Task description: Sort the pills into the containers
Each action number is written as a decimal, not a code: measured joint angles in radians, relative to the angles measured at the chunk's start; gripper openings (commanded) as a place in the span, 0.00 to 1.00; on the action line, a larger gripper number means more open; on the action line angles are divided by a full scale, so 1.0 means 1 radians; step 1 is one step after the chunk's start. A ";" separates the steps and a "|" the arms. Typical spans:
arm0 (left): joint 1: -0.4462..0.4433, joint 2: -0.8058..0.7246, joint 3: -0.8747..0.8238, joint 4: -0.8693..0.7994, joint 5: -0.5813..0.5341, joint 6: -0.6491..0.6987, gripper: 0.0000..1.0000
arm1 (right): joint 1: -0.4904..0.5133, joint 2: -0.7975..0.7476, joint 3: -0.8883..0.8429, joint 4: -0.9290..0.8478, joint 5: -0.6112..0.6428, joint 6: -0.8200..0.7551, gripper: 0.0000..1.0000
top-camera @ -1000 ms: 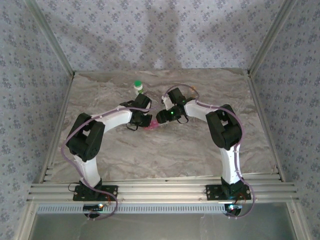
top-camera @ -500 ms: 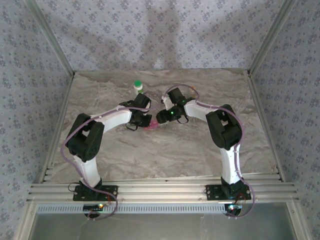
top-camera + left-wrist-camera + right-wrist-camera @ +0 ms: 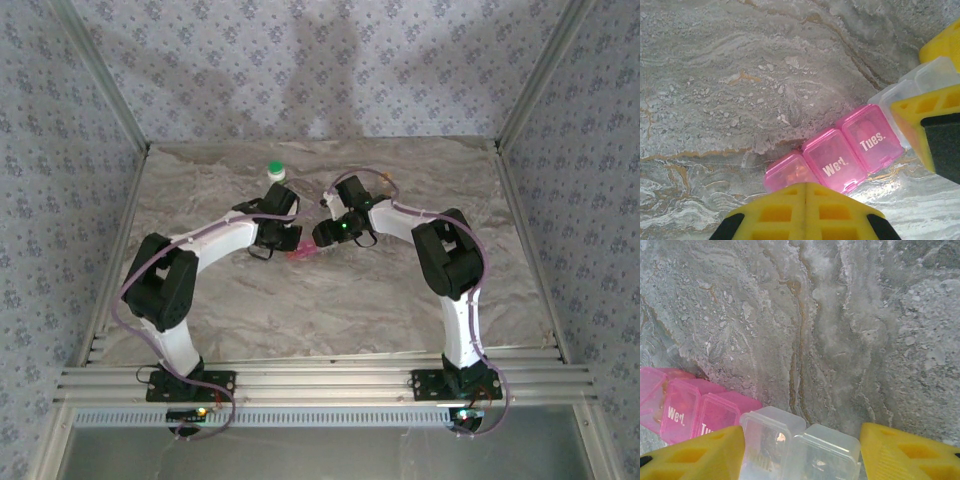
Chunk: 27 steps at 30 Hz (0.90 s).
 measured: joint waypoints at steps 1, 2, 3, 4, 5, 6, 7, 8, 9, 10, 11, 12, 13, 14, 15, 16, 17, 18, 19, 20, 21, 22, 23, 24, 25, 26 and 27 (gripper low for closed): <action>0.000 0.000 -0.005 0.002 0.002 0.000 0.02 | 0.000 0.000 0.000 0.000 0.000 0.000 0.63; 0.000 0.000 -0.014 0.006 0.002 -0.001 0.02 | 0.000 0.000 0.000 0.000 0.000 0.000 0.63; 0.000 0.000 -0.027 0.013 0.003 -0.003 0.02 | -0.001 0.000 0.000 0.000 0.000 0.000 0.63; 0.000 0.000 -0.039 0.020 0.005 -0.006 0.02 | -0.002 0.000 0.000 0.000 -0.001 0.000 0.63; 0.000 0.001 -0.056 0.029 0.005 -0.009 0.01 | -0.002 0.000 0.000 0.000 -0.003 0.000 0.63; 0.000 0.004 -0.071 0.037 0.007 -0.012 0.01 | -0.002 0.001 0.000 0.000 -0.004 0.000 0.63; 0.000 0.008 -0.085 0.052 0.012 -0.017 0.01 | -0.002 0.002 0.000 0.000 -0.004 0.000 0.63; 0.000 0.008 -0.087 0.063 0.013 -0.022 0.00 | -0.003 0.002 0.000 0.000 -0.005 0.000 0.63; 0.000 0.011 -0.089 0.077 0.015 -0.027 0.00 | -0.003 0.002 0.000 0.000 -0.006 0.000 0.63; 0.000 0.013 -0.090 0.082 0.016 -0.032 0.00 | -0.004 0.002 0.000 0.000 -0.008 0.000 0.63; 0.000 0.014 -0.092 0.090 0.017 -0.035 0.00 | -0.005 0.003 0.000 0.000 -0.008 0.000 0.63; 0.000 0.016 -0.095 0.101 0.016 -0.040 0.00 | -0.005 0.003 0.001 0.000 -0.010 0.000 0.63; 0.000 0.016 -0.098 0.109 0.017 -0.043 0.00 | -0.005 0.004 0.001 0.000 -0.011 0.000 0.63; 0.000 0.015 -0.101 0.116 0.017 -0.046 0.00 | -0.005 0.004 0.001 0.000 -0.011 0.000 0.63; 0.000 0.013 -0.104 0.124 0.016 -0.050 0.00 | -0.005 0.004 0.001 0.000 -0.014 0.000 0.63; 0.000 0.010 -0.107 0.128 0.016 -0.051 0.00 | -0.005 0.004 0.001 0.000 -0.016 0.000 0.63; 0.000 0.008 -0.109 0.130 0.016 -0.052 0.00 | -0.007 0.004 0.001 0.000 -0.018 0.000 0.63; 0.000 0.006 -0.109 0.130 0.016 -0.052 0.01 | -0.008 0.004 0.001 0.000 -0.023 0.000 0.63; 0.000 0.004 -0.110 0.130 0.016 -0.051 0.04 | -0.010 0.004 0.001 0.000 -0.026 0.000 0.63; 0.000 0.002 -0.111 0.130 0.016 -0.049 0.08 | -0.010 0.004 0.001 0.000 -0.030 0.000 0.63; 0.000 0.000 -0.111 0.130 0.017 -0.041 0.14 | -0.011 0.004 0.001 0.000 -0.033 -0.001 0.62; 0.000 -0.003 -0.112 0.130 0.017 -0.030 0.33 | -0.012 0.005 0.001 0.000 -0.035 0.000 0.62; 0.000 -0.007 -0.112 0.129 0.016 -0.011 0.45 | -0.013 0.005 0.001 0.000 -0.037 0.000 0.61; 0.000 -0.012 -0.112 0.128 0.016 0.006 0.51 | -0.013 0.006 0.001 0.000 -0.041 0.000 0.61; 0.000 -0.020 -0.112 0.127 0.014 0.027 0.54 | -0.016 0.006 0.001 0.001 -0.045 0.000 0.60; 0.000 -0.029 -0.112 0.126 0.012 0.050 0.55 | -0.018 0.006 0.001 0.001 -0.050 0.000 0.60; 0.001 -0.043 -0.112 0.127 0.011 0.078 0.57 | -0.020 0.008 0.001 0.001 -0.055 0.000 0.60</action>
